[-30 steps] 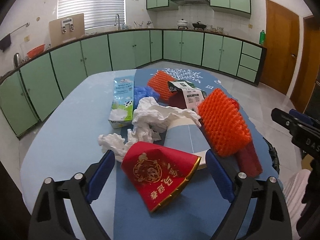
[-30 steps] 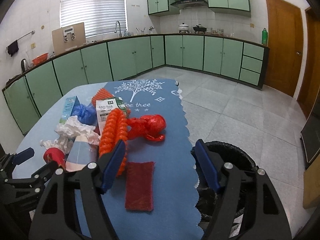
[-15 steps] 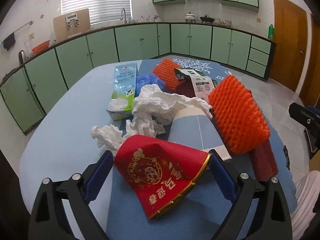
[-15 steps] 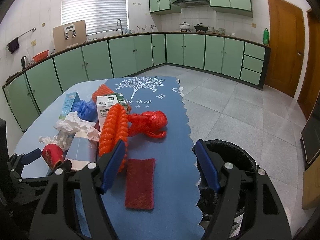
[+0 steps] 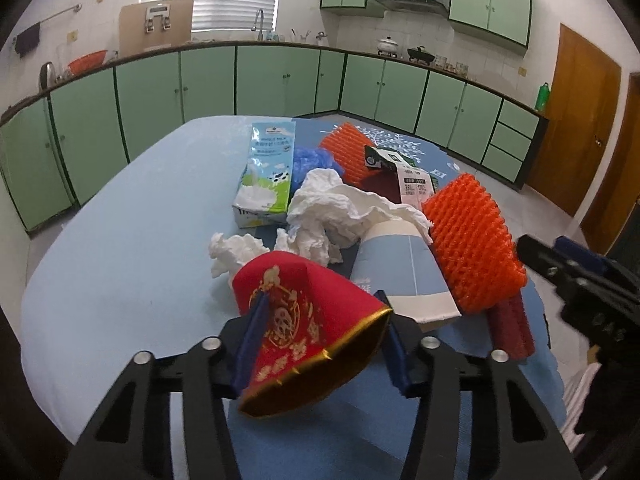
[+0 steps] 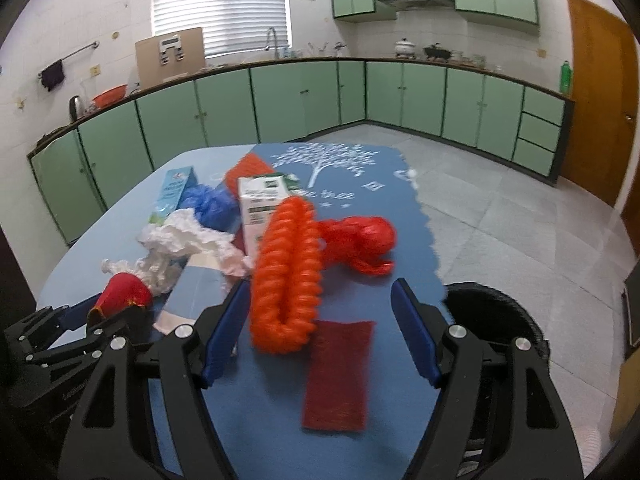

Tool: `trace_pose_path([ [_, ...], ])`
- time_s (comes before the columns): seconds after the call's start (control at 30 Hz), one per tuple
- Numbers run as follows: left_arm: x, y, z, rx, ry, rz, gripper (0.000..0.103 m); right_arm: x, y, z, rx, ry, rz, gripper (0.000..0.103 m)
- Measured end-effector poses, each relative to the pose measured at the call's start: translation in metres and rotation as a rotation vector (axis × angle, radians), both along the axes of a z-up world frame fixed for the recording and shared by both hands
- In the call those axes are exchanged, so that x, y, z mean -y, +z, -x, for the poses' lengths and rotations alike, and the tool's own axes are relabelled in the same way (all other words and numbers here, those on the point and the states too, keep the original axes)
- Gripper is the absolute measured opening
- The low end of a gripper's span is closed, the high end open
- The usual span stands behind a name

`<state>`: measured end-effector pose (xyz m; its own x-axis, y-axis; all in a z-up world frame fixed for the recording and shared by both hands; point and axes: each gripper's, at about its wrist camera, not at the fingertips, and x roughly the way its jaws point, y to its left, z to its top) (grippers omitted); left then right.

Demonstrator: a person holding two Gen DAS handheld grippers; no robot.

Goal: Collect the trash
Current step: 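Grasp the red paper cup with the left tool while the right tool grasps the orange foam net, then carry the orange foam net to the black bin and release it with the right tool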

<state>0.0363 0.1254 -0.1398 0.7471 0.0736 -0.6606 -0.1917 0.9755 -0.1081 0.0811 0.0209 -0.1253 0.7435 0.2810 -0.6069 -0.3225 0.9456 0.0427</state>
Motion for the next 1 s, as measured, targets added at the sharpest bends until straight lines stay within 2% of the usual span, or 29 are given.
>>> trace_pose_path([
  [0.13, -0.004, 0.001, 0.002, 0.015, 0.009, 0.013, 0.042, -0.01, -0.004, -0.007, -0.018, 0.018, 0.004, 0.07],
  [0.2, -0.008, 0.001, 0.003, 0.018, 0.016, 0.018, 0.04, -0.015, -0.006, -0.011, -0.037, 0.044, 0.005, 0.058],
  [0.27, -0.01, 0.001, 0.005, 0.028, 0.022, 0.023, 0.036, -0.018, -0.008, -0.014, -0.076, 0.076, -0.003, 0.035],
  [0.33, -0.011, 0.004, 0.007, 0.039, 0.028, 0.019, 0.03, -0.019, -0.01, -0.014, -0.079, 0.08, -0.003, 0.024],
  [0.37, -0.011, 0.005, 0.008, 0.044, 0.028, 0.016, 0.028, -0.019, -0.008, -0.013, -0.073, 0.089, -0.009, 0.022],
  [0.47, -0.011, 0.01, 0.012, 0.062, 0.028, 0.02, 0.02, -0.018, 0.001, -0.007, -0.054, 0.11, -0.038, 0.021],
  [0.57, -0.01, 0.019, 0.017, 0.088, 0.027, 0.024, 0.02, -0.015, 0.014, -0.003, -0.021, 0.118, -0.064, 0.021],
  [0.8, -0.001, 0.055, 0.033, 0.201, -0.003, -0.024, 0.02, -0.004, 0.045, 0.008, 0.055, 0.145, -0.133, 0.021],
  [1.0, 0.009, 0.078, 0.029, 0.271, -0.045, -0.03, 0.02, 0.012, 0.069, 0.018, 0.129, 0.124, -0.145, 0.021],
])
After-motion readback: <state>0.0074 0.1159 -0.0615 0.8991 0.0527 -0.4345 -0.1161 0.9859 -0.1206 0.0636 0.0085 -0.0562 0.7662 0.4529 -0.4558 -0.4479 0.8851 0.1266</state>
